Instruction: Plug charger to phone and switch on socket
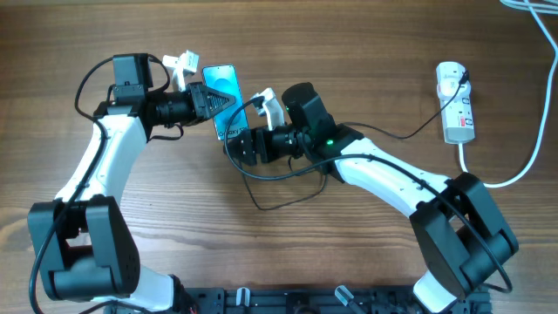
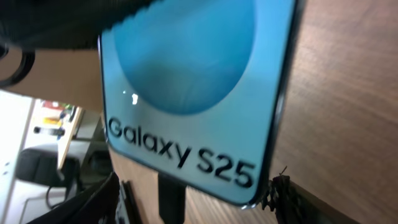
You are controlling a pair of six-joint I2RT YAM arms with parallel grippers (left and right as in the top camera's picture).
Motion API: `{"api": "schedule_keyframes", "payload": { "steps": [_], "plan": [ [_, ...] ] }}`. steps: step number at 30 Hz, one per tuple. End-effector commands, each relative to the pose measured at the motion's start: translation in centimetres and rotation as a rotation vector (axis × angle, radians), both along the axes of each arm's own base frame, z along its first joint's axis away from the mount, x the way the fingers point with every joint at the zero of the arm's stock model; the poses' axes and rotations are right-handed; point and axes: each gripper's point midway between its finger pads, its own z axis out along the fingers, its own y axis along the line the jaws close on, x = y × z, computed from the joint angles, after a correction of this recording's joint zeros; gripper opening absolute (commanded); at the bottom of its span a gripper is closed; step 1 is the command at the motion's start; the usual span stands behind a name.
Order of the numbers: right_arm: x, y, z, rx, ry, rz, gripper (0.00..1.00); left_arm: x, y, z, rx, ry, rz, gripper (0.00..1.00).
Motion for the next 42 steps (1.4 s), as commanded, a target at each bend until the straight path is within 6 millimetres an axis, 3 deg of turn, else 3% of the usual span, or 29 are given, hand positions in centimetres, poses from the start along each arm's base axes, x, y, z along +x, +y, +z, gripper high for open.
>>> {"api": "schedule_keyframes", "payload": {
  "steps": [1, 9, 18, 26, 37, 42],
  "plan": [
    [-1.1, 0.6, 1.5, 0.05, 0.008, 0.082, 0.79, -0.6, -0.4, 1.1, -0.036, -0.018, -0.026, 0.04],
    [-2.9, 1.6, 1.2, 0.04, 0.027, 0.128, 0.59, -0.6, -0.4, 1.1, -0.036, -0.019, -0.026, 0.04],
    [-2.1, 1.6, 0.7, 0.005, -0.005, 0.08, 0.35, -0.6, -0.4, 1.1, -0.036, -0.018, -0.026, 0.04],
    [-1.9, 1.5, 0.7, -0.001, -0.017, 0.069, 0.33, -0.6, -0.4, 1.1, -0.036, -0.018, -0.026, 0.04],
    [-1.6, 1.5, 0.5, -0.01, -0.023, 0.054, 0.05, -0.6, -0.4, 1.1, -0.036, -0.018, -0.026, 0.04],
    [-1.4, 1.4, 0.4, -0.017, -0.016, 0.035, 0.04, -0.6, -0.4, 1.1, -0.036, -0.018, -0.026, 0.04]
  ]
}}
